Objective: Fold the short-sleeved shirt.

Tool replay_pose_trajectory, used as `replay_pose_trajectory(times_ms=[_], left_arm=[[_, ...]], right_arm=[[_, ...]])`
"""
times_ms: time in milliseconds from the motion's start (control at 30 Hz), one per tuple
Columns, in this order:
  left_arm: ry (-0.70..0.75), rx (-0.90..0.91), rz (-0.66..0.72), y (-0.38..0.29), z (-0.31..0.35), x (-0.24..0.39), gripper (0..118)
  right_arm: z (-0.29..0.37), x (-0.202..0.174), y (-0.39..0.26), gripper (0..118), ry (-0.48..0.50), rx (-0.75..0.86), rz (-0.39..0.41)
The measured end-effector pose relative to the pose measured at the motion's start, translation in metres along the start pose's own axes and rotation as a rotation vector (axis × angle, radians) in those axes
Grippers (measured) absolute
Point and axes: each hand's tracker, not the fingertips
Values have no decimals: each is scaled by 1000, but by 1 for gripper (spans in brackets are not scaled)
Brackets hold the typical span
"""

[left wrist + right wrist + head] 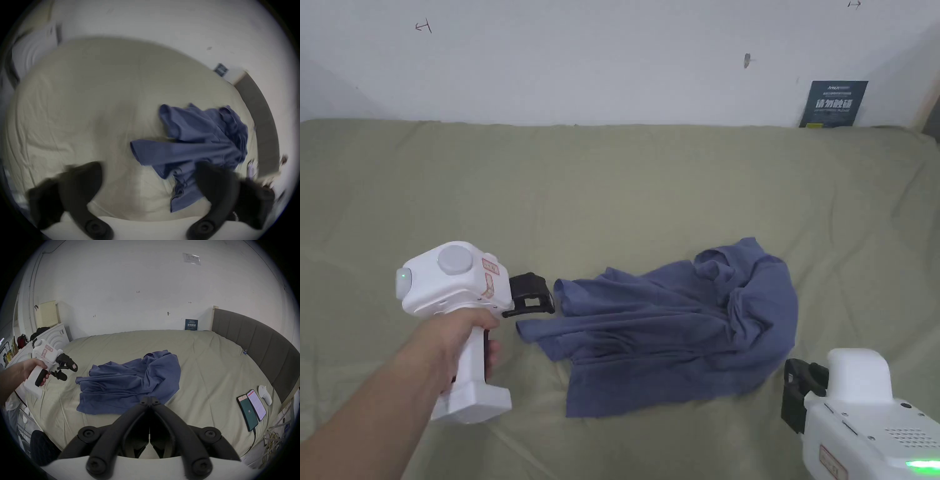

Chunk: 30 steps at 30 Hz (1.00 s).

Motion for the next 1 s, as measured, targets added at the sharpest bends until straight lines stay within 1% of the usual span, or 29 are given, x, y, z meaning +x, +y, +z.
replay_pose_trajectory(times_ms=[67,200,267,300,333,400,433,467,500,600,800,833,867,900,967,1000], left_arm=[[6,-63,34,-16,-3,10,117],[58,-60,-33,-20,-10,25,111],[45,-63,-29,-26,-13,32,110],[45,-69,-31,-18,-16,29,109],[46,-75,-30,-19,-17,30,107],[51,-81,-33,-23,-18,35,95],[53,-88,-49,-19,-20,35,83],[67,-95,-62,-20,-22,37,75],[79,-95,-71,-21,-22,38,72],[95,-87,-76,-19,-25,35,72],[114,-61,-37,-3,-33,22,72],[109,-61,-37,-6,-32,23,67],[100,-64,-43,-8,-30,23,44],[84,-59,-60,-10,-28,24,5],[23,-62,-90,-17,-23,27,5],[55,-89,-123,-20,-23,29,5]], right_arm=[[-5,4,-1,0,-3,-5,-11],[-9,8,-2,0,-8,-16,-22],[-10,9,-3,0,-11,-18,-21],[-10,10,-3,0,-13,-19,-22],[-10,11,-3,0,-13,-19,-23],[-10,12,-4,0,-18,-19,-25],[-9,13,-5,0,-19,-19,-29],[-9,14,-5,0,-18,-20,-33],[-9,14,-5,0,-18,-21,-34],[-9,15,-7,0,-23,-28,-25],[-7,21,-5,0,-31,-26,-27],[-7,21,-5,0,-31,-26,-27],[-7,20,-4,0,-32,-26,-26],[-7,20,-3,0,-33,-26,-22],[-8,18,-1,0,-33,-24,-16],[-10,17,0,0,-32,-26,-13]])
